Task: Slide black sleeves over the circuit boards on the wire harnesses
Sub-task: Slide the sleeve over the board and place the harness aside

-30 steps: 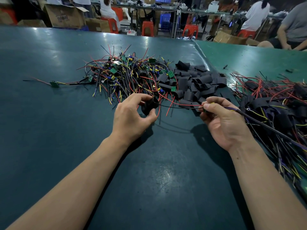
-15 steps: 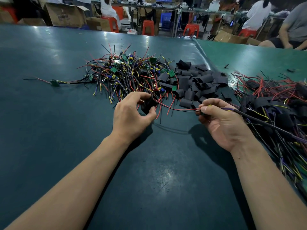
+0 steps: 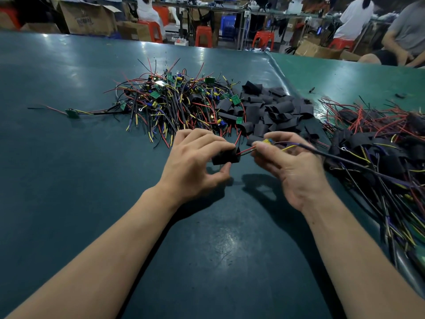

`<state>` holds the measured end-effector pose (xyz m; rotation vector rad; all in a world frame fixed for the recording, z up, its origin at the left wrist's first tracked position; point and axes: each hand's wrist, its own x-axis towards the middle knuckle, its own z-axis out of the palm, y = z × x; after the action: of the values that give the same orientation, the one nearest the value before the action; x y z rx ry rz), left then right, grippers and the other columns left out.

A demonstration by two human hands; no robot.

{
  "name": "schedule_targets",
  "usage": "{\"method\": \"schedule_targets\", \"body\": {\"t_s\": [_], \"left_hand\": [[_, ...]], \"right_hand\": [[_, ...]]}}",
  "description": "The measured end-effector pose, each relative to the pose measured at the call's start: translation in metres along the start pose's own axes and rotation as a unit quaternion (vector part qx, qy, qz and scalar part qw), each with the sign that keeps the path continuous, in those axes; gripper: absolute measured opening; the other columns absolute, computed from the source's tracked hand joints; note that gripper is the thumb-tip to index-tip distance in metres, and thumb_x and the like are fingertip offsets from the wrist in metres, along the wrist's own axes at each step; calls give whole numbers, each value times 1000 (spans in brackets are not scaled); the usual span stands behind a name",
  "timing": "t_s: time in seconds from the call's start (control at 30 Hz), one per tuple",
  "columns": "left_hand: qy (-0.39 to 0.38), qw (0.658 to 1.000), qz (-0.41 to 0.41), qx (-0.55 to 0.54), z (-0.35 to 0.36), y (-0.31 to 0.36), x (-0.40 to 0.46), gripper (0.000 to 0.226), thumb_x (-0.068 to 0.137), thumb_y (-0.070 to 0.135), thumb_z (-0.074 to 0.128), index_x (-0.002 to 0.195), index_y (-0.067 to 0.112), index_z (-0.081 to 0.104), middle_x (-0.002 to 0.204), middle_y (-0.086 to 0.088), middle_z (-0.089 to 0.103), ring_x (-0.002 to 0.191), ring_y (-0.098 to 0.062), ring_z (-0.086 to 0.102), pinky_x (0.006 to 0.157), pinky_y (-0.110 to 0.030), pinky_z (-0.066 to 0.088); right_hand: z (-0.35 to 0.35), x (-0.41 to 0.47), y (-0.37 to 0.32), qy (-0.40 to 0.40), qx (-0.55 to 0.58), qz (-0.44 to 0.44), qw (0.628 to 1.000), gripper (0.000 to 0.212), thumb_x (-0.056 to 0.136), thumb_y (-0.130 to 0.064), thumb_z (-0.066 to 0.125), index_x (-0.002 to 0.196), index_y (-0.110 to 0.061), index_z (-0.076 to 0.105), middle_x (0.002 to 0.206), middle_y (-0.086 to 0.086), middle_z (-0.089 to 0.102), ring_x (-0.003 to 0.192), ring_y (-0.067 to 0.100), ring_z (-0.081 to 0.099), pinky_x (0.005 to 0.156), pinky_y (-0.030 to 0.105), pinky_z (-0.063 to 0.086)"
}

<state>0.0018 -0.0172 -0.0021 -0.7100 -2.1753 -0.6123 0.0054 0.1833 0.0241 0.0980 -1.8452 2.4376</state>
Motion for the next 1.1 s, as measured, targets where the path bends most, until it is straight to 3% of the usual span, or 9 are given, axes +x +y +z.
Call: {"method": "schedule_targets", "body": {"t_s": [0.1,0.23,0.3,0.47,0.7,0.87,1.0,1.1], "left_hand": [[-10,1000,9,-4,0,3,0,27,78,25,74,104,16,75,103,4,72,95,-20,67,84,-46,45],[-10,999,-20,-25,-2,3,0,28,76,19,75,104,12,76,101,0,73,92,-22,69,81,-44,47],[-15,999,-21,-37,-1,5,-1,29,75,16,76,104,11,75,101,-1,72,92,-22,69,80,-43,47],[-7,996,-45,-75,-2,8,-1,30,74,10,77,104,7,73,100,-4,72,92,-25,66,83,-47,51],[-1,993,-54,-102,-4,14,1,29,73,3,79,101,2,74,98,-8,72,90,-26,67,81,-41,55],[-2,994,-46,-103,-6,16,1,30,74,3,78,103,1,74,100,-9,71,93,-25,66,84,-39,54],[-3,993,-52,-107,-7,16,2,31,74,2,78,104,1,73,102,-8,71,94,-26,65,85,-41,53],[-14,993,-41,-114,-8,15,2,32,76,3,77,107,2,71,102,-7,71,94,-26,65,84,-41,53]], "right_hand": [[14,-6,9,-30,-59,-3,998,19,68,-15,79,86,-16,72,81,4,72,79,17,69,64,23,53],[11,-4,4,-40,42,57,997,15,81,-5,69,95,-3,70,84,8,73,79,17,70,71,24,57],[8,-5,3,-42,36,68,996,16,85,2,65,100,-2,68,86,11,73,76,19,69,70,26,58],[11,-7,3,-10,-35,30,999,7,84,4,68,86,-3,68,76,8,71,66,17,66,63,25,58],[16,-10,8,-33,-50,60,996,10,79,-8,74,75,-16,78,73,4,72,67,16,67,60,24,56],[16,-12,5,-83,-34,112,990,17,89,-10,66,81,-17,79,72,4,70,60,16,65,55,25,55],[18,-11,8,-67,-25,118,990,11,90,-11,66,100,-12,65,71,4,68,57,18,64,53,27,54],[19,-11,10,-91,-46,128,987,6,87,-14,68,89,-9,70,69,8,68,54,17,63,53,26,56]]}}
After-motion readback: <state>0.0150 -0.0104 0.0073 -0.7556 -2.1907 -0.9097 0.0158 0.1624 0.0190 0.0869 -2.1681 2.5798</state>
